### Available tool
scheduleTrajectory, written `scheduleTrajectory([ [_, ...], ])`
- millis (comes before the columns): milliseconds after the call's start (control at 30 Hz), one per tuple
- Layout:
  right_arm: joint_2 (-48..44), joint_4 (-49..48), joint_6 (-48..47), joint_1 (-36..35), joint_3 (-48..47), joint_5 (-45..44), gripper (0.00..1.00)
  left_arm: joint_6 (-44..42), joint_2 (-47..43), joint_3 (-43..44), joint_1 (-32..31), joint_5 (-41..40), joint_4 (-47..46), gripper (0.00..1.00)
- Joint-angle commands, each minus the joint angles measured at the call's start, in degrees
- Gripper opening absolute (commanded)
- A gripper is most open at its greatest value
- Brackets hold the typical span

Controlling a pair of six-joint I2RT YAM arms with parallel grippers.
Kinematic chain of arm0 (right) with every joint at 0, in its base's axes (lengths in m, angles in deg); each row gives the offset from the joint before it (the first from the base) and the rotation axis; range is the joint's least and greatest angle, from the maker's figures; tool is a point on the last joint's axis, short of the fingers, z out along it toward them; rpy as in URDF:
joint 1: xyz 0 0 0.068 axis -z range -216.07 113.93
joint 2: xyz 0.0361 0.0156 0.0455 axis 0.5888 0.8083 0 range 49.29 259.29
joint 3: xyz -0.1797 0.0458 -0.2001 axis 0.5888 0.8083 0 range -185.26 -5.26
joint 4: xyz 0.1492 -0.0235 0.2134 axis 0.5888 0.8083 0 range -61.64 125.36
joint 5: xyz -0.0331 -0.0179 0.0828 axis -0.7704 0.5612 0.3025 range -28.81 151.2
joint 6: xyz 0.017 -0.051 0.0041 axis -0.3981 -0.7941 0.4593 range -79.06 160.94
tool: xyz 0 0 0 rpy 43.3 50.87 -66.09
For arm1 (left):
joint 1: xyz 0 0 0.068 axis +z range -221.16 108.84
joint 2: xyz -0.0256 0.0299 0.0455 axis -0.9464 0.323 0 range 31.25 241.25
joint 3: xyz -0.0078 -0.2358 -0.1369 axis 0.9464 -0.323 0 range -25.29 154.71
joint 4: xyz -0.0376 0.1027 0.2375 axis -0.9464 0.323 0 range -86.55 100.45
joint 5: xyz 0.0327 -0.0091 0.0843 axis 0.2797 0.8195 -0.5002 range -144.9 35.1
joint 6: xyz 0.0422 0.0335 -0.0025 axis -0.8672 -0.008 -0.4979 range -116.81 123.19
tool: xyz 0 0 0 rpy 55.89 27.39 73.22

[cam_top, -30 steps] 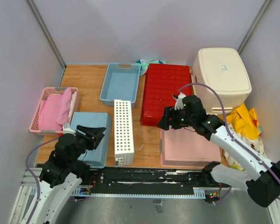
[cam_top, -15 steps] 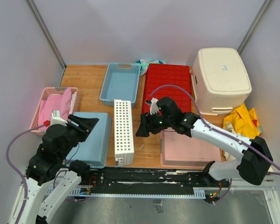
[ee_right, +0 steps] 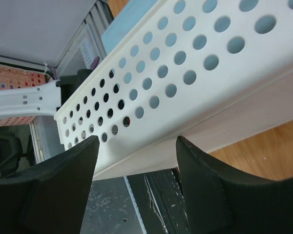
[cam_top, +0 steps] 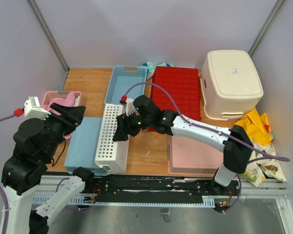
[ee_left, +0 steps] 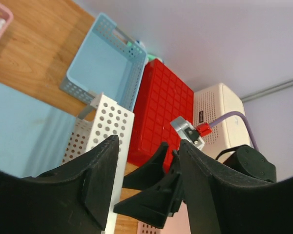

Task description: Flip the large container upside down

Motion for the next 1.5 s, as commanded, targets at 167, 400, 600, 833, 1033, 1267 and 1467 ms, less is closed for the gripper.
scheduleTrajectory([
  [167, 12.2, -6.1, 5.4, -1.7, -15.0, 6.0, 0.65, -5.4, 2.0, 2.7, -0.1, -7.0, 3.3, 0.58],
  [400, 17.1, -3.4, 5.1, -1.4, -24.2, 7.1, 0.65, -6.7, 5.7, -0.3, 0.0, -8.0, 4.0, 0.60],
  [600, 19.0, 2.5, 2.7, 0.0, -28.8, 7.9, 0.65, -6.2, 7.9, -3.2, -0.1, -8.3, 3.9, 0.61],
  [833, 4.5, 3.5, -0.8, 6.3, -6.7, -1.2, 0.67, -7.6, 11.8, -6.6, 0.0, -7.5, 4.5, 0.67],
  [1033, 0.7, -5.0, 6.5, 10.9, 12.3, 4.2, 0.71, -7.3, 13.3, -10.8, 0.1, -6.2, 4.4, 0.68],
  [1267, 7.5, -25.1, 17.8, 10.7, 16.6, 13.6, 0.74, -7.7, 13.0, -16.7, 0.9, 0.6, 3.0, 0.69],
  [1467, 12.5, -30.0, 20.7, 8.5, 14.0, 14.0, 0.74, -9.1, 12.0, -22.9, 3.9, 13.1, -3.8, 0.69],
])
